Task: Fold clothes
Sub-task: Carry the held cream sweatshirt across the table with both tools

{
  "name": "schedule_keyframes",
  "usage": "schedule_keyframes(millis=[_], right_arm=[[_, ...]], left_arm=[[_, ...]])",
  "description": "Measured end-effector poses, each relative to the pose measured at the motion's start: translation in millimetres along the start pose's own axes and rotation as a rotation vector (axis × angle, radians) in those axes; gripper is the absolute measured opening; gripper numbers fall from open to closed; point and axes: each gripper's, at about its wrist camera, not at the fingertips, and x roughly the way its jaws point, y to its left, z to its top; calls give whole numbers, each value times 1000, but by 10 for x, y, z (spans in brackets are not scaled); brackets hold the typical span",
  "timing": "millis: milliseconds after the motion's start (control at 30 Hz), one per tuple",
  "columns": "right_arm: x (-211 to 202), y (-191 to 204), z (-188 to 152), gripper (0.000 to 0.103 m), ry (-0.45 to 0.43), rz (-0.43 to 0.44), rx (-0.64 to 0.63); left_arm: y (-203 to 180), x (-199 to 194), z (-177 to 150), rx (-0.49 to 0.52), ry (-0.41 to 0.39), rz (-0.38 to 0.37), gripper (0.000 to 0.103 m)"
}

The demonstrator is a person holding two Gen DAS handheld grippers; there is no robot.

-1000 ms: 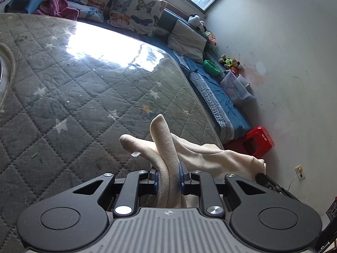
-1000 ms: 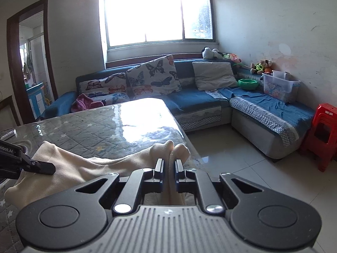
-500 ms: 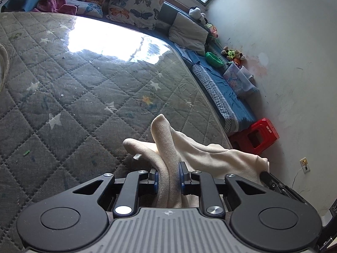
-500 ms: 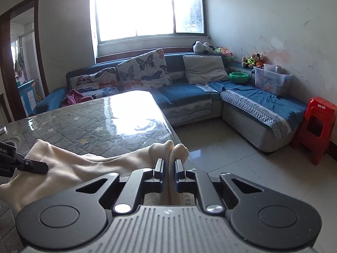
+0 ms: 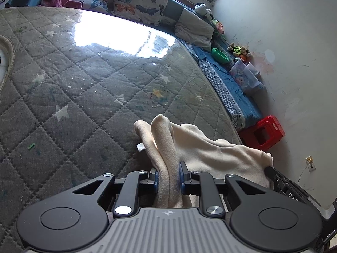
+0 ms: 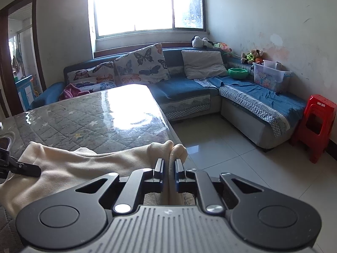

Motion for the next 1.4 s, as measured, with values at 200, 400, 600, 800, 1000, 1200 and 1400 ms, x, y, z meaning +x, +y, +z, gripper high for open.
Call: schedule_keyframes(millis=[200,400,600,800,1000,1200,1400], right_arm=[[80,-3,-15,10,18,-6,-7],[151,-6,-32,10,34,-13,-15],[179,-13,-46,9,45,-19,-18],[176,4,-68,9,56,-14,-26],[203,31,-125,10,77,-7,-37],[177,74,-174,10,85,7,-42],[140,100,-207,11,87,21,-38]], left_arm=[[25,-5,-25,-5,5,6,20],[43,-9,-45,-6,10,12,22],[63,-9,-61,-3,11,12,22],[60,-31,-76,14,8,16,20],[66,-62,-91,30,6,20,20],[101,-108,-109,47,0,28,20],[156,-175,-117,50,-3,36,23]])
